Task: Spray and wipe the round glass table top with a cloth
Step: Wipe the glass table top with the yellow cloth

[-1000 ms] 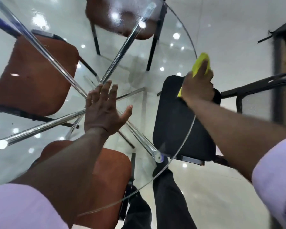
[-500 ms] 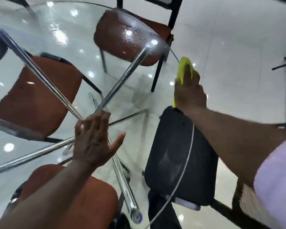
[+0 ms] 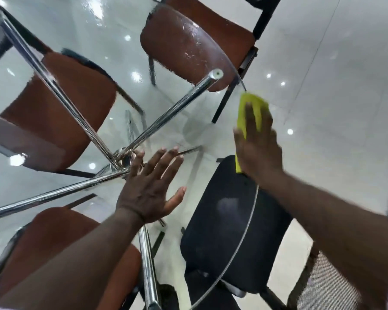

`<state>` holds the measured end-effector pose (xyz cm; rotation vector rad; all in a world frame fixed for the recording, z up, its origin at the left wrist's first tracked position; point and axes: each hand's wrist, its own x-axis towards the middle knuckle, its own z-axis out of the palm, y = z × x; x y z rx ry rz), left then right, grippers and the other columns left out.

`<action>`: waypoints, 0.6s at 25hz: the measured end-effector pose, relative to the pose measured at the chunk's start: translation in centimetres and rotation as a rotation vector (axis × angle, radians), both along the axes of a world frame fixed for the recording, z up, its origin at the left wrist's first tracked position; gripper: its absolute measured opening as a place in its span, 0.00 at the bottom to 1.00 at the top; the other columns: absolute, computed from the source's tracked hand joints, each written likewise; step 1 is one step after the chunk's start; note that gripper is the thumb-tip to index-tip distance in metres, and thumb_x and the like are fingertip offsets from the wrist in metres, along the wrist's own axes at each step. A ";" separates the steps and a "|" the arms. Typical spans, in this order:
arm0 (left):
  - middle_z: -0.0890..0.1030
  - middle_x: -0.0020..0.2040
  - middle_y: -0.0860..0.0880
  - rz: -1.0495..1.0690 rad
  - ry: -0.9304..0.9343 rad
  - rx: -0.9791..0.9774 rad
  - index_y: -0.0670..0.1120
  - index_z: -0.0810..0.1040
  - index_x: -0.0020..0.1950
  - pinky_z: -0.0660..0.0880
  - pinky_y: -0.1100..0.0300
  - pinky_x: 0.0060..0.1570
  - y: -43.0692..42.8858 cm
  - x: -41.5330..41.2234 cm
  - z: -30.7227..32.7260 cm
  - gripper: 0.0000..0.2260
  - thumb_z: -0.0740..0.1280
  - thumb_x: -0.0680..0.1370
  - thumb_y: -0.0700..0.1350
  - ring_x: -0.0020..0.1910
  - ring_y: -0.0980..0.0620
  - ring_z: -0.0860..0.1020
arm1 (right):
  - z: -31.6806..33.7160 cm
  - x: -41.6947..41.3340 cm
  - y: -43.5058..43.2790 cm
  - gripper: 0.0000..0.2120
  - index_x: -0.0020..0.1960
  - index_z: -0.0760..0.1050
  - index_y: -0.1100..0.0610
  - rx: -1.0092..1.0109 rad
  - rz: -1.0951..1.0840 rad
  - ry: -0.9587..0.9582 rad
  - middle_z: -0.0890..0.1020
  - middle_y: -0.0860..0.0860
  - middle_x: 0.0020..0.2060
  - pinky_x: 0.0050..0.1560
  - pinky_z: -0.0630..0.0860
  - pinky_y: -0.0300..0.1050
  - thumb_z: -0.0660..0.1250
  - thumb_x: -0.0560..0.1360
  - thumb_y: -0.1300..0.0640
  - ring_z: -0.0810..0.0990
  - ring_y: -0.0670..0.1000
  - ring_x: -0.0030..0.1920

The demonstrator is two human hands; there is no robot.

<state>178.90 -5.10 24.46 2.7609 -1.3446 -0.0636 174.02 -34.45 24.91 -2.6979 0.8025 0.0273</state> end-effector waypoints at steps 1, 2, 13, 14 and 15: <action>0.62 0.84 0.47 0.004 -0.007 -0.008 0.47 0.65 0.82 0.59 0.33 0.78 0.0 0.0 -0.3 0.34 0.62 0.81 0.63 0.83 0.44 0.62 | -0.5 4.4 -1.8 0.32 0.87 0.42 0.37 -0.030 0.037 -0.005 0.48 0.52 0.88 0.59 0.77 0.64 0.51 0.88 0.38 0.74 0.68 0.70; 0.62 0.84 0.47 0.011 -0.011 -0.010 0.47 0.65 0.83 0.59 0.33 0.77 0.1 -0.2 -0.4 0.34 0.63 0.80 0.63 0.83 0.45 0.62 | -0.6 8.5 -3.1 0.31 0.88 0.44 0.38 -0.040 0.065 -0.002 0.50 0.53 0.88 0.60 0.77 0.64 0.50 0.88 0.38 0.75 0.68 0.68; 0.62 0.84 0.48 0.019 0.011 0.004 0.48 0.65 0.82 0.60 0.34 0.77 0.3 -0.1 -0.2 0.34 0.62 0.80 0.63 0.83 0.47 0.60 | 1.2 2.5 0.1 0.33 0.88 0.45 0.46 -0.016 -0.056 0.049 0.56 0.59 0.84 0.50 0.80 0.66 0.53 0.88 0.39 0.78 0.71 0.60; 0.62 0.84 0.48 0.019 0.013 -0.003 0.48 0.66 0.82 0.60 0.34 0.77 0.3 -0.2 -0.4 0.34 0.62 0.80 0.64 0.83 0.47 0.61 | 0.3 5.2 -0.8 0.33 0.88 0.46 0.45 -0.042 -0.044 0.001 0.58 0.59 0.84 0.52 0.79 0.66 0.52 0.88 0.38 0.79 0.71 0.59; 0.63 0.84 0.48 0.017 0.005 -0.001 0.48 0.66 0.82 0.61 0.34 0.77 0.3 -0.3 -0.5 0.34 0.62 0.80 0.64 0.83 0.47 0.61 | -0.3 8.2 -1.8 0.32 0.88 0.47 0.44 -0.043 -0.015 -0.029 0.60 0.58 0.83 0.53 0.78 0.66 0.51 0.88 0.38 0.79 0.71 0.59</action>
